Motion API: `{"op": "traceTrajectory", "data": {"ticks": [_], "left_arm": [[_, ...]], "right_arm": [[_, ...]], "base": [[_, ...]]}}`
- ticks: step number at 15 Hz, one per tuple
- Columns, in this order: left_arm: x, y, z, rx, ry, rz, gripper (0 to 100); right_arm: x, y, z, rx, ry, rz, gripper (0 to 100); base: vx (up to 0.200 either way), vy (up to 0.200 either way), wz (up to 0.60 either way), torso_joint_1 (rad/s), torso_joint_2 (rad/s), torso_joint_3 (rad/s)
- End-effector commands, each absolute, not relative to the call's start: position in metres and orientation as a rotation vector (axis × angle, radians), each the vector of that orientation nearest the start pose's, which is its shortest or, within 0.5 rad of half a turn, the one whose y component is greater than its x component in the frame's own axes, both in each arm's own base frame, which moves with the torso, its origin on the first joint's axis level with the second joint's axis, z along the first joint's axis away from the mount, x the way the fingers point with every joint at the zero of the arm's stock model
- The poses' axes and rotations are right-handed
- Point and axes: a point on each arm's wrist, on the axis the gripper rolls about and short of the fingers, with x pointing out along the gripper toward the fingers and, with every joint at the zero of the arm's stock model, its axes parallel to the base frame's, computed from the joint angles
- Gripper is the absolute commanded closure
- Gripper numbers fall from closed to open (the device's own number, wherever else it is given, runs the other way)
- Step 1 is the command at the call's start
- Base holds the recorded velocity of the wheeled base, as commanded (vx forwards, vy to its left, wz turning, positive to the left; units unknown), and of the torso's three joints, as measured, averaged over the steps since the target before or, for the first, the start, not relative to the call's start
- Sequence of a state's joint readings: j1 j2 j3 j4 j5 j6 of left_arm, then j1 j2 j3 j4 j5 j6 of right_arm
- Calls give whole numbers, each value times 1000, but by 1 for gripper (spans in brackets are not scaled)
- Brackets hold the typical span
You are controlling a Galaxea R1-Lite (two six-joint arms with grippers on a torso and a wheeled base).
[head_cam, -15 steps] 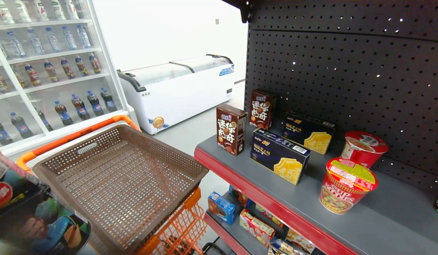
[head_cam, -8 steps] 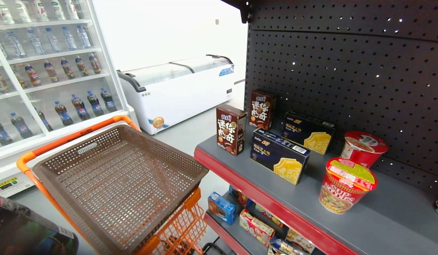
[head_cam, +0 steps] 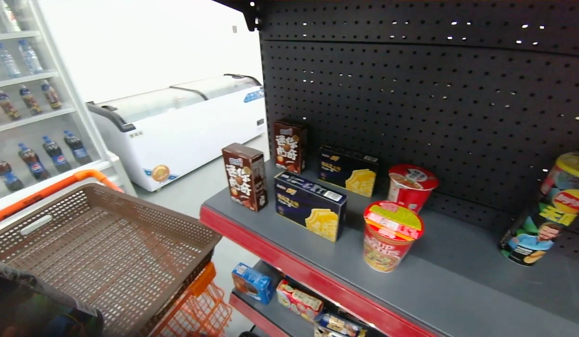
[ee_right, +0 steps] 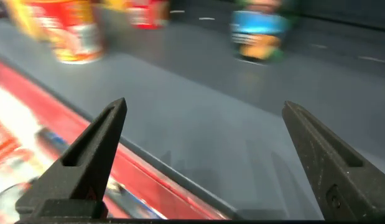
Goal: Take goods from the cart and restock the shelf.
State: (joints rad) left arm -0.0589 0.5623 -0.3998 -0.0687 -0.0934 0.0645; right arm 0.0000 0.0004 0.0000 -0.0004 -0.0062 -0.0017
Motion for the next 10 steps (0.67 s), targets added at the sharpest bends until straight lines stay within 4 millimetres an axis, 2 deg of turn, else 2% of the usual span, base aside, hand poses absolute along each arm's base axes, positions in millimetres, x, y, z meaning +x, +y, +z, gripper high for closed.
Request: {"op": "traceTrajectory", "data": {"ticks": [1,10], "left_arm": [[34,-4,196,63,95,-156,100],[33,-4,195,49,96,-157,100]], "right_arm": [[-23,0,76,-2,-2,-6,0],[-23,0,76,-2,-2,-6,0]], "base": [[0,0,-600,-2,2,2],[0,0,-600,2,3,2]]}}
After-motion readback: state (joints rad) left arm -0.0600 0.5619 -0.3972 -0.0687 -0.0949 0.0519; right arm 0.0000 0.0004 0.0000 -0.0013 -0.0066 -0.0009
